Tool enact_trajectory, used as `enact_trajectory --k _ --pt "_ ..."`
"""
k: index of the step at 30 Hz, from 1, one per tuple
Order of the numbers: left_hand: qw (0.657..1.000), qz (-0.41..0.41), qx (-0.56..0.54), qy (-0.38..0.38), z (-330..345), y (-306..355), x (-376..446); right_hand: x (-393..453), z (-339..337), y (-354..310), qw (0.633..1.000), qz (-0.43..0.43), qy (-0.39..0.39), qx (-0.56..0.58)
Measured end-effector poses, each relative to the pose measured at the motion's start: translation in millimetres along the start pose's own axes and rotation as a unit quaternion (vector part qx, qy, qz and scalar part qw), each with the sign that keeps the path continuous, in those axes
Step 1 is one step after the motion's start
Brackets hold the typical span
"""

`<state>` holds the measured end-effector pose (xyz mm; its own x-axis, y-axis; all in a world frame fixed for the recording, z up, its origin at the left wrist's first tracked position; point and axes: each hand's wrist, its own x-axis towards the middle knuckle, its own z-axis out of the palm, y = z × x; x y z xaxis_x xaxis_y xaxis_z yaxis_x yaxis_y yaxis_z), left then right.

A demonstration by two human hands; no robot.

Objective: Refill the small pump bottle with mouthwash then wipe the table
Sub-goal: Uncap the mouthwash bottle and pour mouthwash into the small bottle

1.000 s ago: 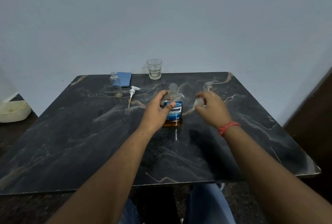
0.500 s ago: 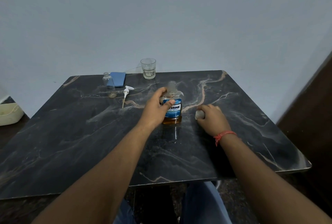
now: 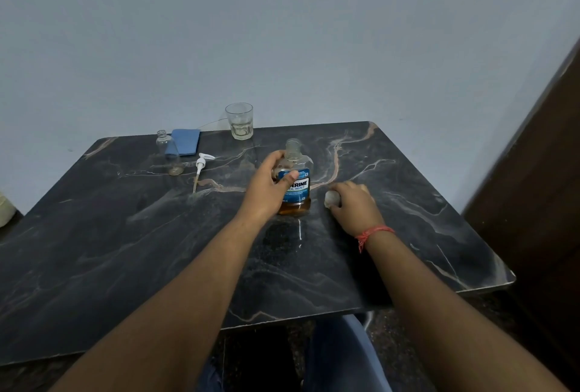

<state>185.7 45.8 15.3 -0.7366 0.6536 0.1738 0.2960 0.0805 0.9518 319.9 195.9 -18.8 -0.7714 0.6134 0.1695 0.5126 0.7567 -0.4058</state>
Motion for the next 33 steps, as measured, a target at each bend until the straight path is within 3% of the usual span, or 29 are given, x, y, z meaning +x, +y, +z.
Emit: enact_trajectory --k 9,20,24,33 --pt "1.000 0.006 0.020 -0.001 -12 -14 -11 -5 1 5 0.997 -0.013 0.046 0.059" --pt "0.980 -0.012 0.192 0.058 -79 -64 -40 -60 8 -60 0.982 -0.045 0.160 0.095" --pt "0.968 -0.028 0.228 0.099 -110 -78 -41 -75 22 -99 0.978 -0.108 0.136 0.115" --pt "0.958 -0.090 0.198 0.188 -167 -98 -2 -58 53 -144 0.981 -0.149 0.057 0.111"
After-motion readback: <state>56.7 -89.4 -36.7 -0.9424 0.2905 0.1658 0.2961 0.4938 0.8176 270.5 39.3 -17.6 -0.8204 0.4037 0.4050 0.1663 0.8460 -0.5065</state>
